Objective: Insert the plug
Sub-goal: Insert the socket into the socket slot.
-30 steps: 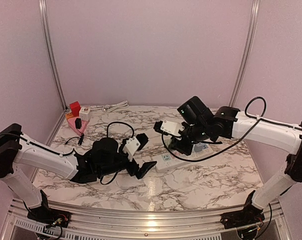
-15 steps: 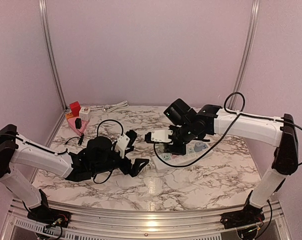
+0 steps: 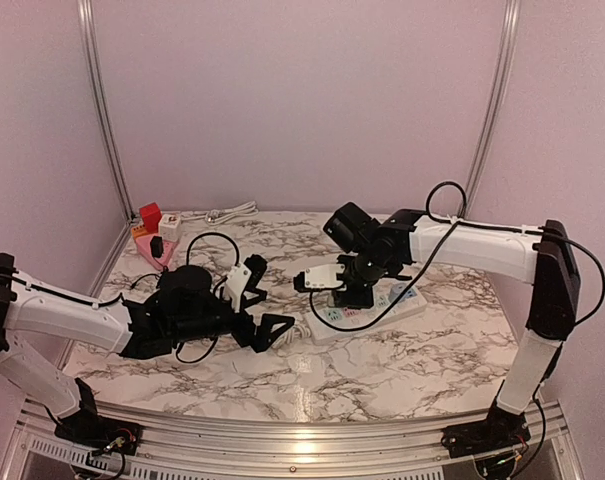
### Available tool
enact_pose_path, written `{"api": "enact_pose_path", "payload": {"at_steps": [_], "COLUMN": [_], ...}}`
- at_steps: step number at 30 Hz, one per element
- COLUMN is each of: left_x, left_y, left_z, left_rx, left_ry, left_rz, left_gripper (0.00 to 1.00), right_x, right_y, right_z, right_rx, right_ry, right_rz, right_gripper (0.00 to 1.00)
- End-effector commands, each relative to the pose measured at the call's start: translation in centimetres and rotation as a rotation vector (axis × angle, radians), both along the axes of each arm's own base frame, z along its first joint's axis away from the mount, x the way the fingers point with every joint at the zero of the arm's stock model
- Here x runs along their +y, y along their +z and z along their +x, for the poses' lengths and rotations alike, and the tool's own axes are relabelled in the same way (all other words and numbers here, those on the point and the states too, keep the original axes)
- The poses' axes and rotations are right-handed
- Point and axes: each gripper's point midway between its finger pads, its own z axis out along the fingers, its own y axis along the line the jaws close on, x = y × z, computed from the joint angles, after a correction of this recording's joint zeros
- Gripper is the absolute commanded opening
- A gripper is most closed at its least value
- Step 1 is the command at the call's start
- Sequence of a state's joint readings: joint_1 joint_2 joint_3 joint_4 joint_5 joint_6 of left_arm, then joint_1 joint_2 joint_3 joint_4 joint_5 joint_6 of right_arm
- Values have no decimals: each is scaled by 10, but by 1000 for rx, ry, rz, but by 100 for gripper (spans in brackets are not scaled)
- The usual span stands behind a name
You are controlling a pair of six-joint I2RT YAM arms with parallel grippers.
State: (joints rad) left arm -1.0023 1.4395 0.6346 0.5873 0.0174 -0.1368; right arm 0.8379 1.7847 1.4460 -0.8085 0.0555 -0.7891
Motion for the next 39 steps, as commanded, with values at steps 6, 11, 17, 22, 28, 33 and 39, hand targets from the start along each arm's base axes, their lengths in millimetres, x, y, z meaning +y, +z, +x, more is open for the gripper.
{"api": "enact_pose_path", "payload": {"at_steps": [6,11,17,22,28,33,39], "left_x": [4,2,-1,-4,-5,-6,-7], "left_y": [-13,-18,-24,-27,-32,-32,-34], "left_z": [-3,-1,-1,0,-1,-1,0], "left_rx": [54,67,84,98,112,113,116], "left_ry": [-19,-21,-31,-39,-45,-52,-54], "left_rz": [15,20,26,24,27,26,30], "left_gripper": [99,99,99,99,99,99,99], "right_x": [3,2,4,2,-2,-6,-14], "right_y": [-9,-17,-22,-30,-41,-48,-56], "right_z": [16,9,0,-2,1,3,1], "right_rx": [-18,5,44,53,61,73,104], "right_ry": [23,40,66,72,64,60,54], "right_rz": [-6,-8,22,10,-6,-20,-39], "right_gripper": [0,0,0,0,0,0,0]}}
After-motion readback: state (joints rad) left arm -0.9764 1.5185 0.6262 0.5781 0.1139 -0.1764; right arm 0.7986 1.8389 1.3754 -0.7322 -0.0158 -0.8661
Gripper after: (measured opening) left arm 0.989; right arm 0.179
